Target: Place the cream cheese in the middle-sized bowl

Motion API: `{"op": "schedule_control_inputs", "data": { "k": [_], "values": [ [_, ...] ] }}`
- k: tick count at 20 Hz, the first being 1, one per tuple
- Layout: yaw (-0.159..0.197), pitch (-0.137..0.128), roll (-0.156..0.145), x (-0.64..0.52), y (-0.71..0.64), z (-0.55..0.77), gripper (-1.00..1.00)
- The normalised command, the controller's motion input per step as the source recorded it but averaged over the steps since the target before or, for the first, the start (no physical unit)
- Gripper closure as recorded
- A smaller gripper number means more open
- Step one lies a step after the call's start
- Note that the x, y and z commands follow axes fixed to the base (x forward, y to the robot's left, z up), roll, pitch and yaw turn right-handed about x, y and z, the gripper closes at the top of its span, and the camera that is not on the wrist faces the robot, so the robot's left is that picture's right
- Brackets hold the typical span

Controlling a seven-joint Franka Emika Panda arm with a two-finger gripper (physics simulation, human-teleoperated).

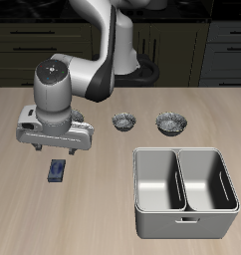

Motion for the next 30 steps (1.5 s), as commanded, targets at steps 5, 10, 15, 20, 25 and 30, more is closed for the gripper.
{"op": "schedule_control_inputs", "data": {
  "k": [5,10,15,20,25,30],
  "values": [
    [0.009,0.007,-0.028,-0.01,-0.06,-0.23,-1.00],
    [0.003,0.008,-0.005,-0.06,-0.01,-0.24,-1.00],
    [0.003,0.040,-0.011,-0.02,-0.04,-0.30,-1.00],
    [0.009,0.029,0.017,-0.06,0.02,-0.20,-1.00],
    [-0.006,0.027,-0.004,-0.06,-0.02,-0.20,-1.00],
    [-0.011,0.033,-0.017,-0.03,-0.12,-0.17,-1.00]
  ]
}}
